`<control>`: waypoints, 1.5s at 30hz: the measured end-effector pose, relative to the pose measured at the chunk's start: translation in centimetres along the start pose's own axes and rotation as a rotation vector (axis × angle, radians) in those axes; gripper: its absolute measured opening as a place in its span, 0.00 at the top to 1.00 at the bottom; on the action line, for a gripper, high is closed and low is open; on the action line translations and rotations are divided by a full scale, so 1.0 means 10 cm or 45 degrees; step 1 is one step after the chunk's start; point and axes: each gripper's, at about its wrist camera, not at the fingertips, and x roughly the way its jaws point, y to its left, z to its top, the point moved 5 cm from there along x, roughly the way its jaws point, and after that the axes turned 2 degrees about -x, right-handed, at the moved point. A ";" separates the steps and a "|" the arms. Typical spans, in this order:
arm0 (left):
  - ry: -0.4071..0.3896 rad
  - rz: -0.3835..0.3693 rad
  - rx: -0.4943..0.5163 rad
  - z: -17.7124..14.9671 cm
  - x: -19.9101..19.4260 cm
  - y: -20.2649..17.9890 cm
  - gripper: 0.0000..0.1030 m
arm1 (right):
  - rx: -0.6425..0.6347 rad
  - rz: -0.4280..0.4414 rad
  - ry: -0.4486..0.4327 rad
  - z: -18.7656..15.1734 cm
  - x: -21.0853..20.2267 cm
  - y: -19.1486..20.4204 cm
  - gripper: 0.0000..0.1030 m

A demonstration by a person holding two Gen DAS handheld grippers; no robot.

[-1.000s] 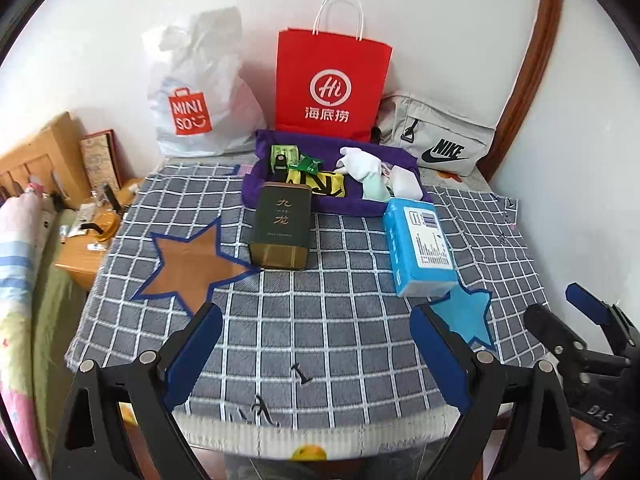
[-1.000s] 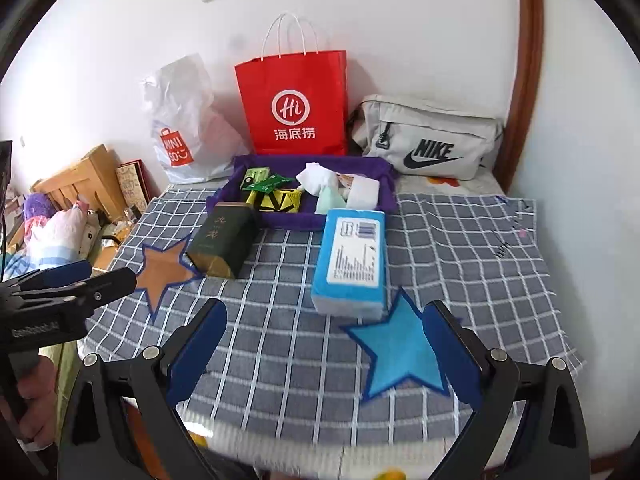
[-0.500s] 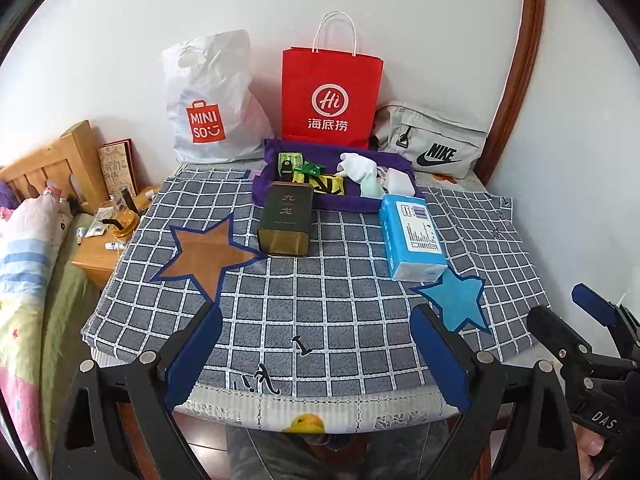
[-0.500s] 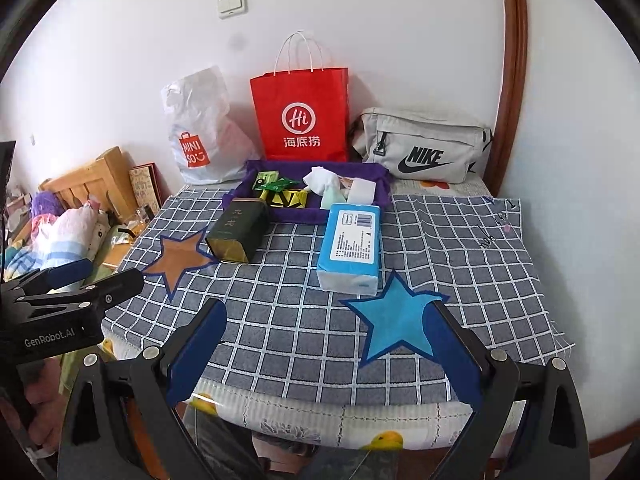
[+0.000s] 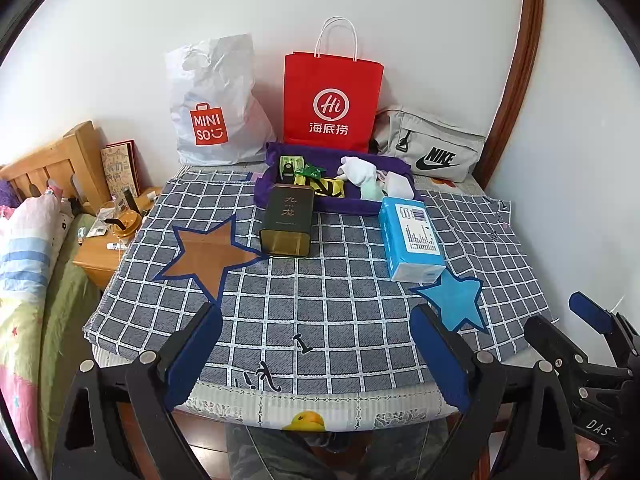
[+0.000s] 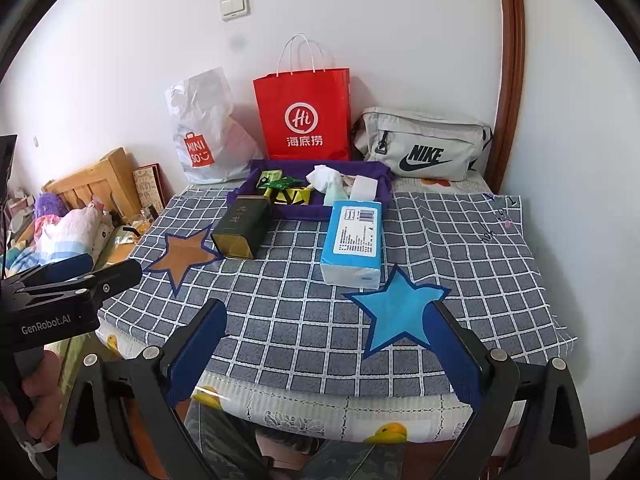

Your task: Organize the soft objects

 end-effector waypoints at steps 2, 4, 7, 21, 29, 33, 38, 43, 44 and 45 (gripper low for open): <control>0.002 -0.002 0.001 0.00 0.00 0.00 0.08 | 0.001 0.006 0.000 0.00 0.00 -0.01 0.05; 0.003 -0.001 0.003 -0.01 -0.01 0.00 0.08 | 0.004 0.014 -0.001 0.00 0.00 -0.01 0.05; 0.003 -0.002 0.001 -0.01 -0.01 -0.01 0.08 | -0.001 0.018 -0.004 -0.01 -0.01 0.01 0.05; 0.000 0.000 -0.004 -0.03 -0.03 -0.04 0.08 | -0.005 0.035 -0.017 -0.03 -0.06 0.03 0.05; 0.002 -0.005 0.005 -0.04 -0.03 -0.06 0.08 | -0.002 0.042 -0.022 -0.02 -0.06 0.01 0.05; 0.002 -0.004 0.002 -0.05 -0.03 -0.07 0.08 | 0.001 0.045 -0.021 -0.02 -0.05 0.01 0.05; 0.002 -0.005 0.002 -0.04 -0.03 -0.06 0.08 | 0.003 0.047 -0.019 -0.02 -0.05 0.01 0.05; 0.002 -0.007 0.003 -0.05 -0.03 -0.05 0.08 | 0.002 0.048 -0.023 -0.02 -0.05 0.01 0.05; 0.002 -0.008 0.005 -0.04 -0.03 -0.04 0.08 | 0.002 0.049 -0.023 -0.02 -0.05 0.01 0.05; 0.002 -0.008 0.005 -0.04 -0.03 -0.04 0.08 | 0.002 0.050 -0.024 -0.01 -0.05 0.01 0.05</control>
